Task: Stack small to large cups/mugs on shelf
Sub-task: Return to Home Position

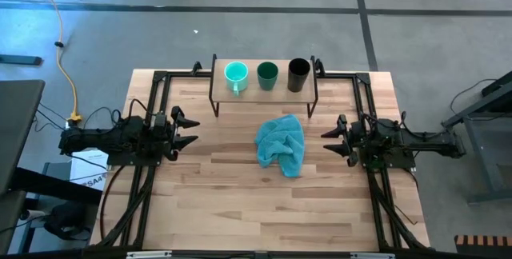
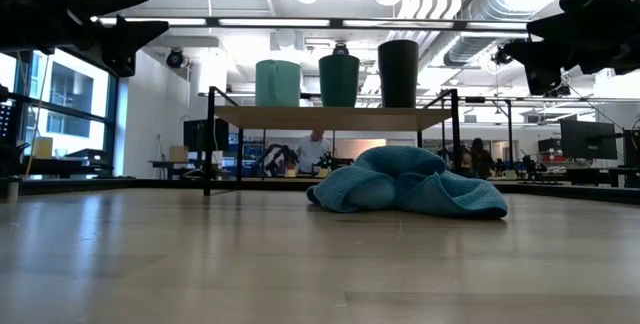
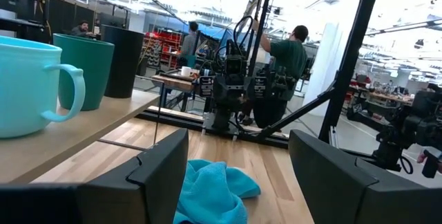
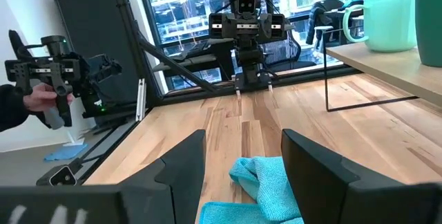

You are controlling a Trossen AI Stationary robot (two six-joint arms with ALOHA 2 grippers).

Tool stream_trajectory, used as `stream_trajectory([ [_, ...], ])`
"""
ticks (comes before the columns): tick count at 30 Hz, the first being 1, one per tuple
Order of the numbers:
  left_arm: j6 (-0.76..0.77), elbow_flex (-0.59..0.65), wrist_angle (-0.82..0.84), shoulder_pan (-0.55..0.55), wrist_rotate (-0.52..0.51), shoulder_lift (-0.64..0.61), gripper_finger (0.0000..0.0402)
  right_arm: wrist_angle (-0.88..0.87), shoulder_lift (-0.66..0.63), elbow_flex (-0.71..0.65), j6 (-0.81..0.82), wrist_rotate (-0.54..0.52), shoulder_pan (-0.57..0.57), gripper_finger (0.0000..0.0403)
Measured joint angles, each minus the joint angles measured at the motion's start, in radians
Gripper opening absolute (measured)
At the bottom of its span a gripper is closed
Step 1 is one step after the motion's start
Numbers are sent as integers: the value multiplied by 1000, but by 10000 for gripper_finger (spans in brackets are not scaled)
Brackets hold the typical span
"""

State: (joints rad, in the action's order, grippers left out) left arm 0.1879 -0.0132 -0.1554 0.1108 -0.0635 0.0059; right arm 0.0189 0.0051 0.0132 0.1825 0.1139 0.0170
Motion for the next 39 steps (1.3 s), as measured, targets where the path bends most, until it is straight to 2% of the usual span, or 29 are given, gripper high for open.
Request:
stream_trajectory([
  [22,1,0,1,0,0,0,239,0,0,0,0,1,0,181],
  [26,-1,0,43,0,0,0,239,0,0,0,0,1,0,181],
  [31,-79,0,116,0,34,0,239,0,0,0,0,1,0,181],
  [39,-140,0,108,0,56,0,239,0,0,0,0,1,0,181],
])
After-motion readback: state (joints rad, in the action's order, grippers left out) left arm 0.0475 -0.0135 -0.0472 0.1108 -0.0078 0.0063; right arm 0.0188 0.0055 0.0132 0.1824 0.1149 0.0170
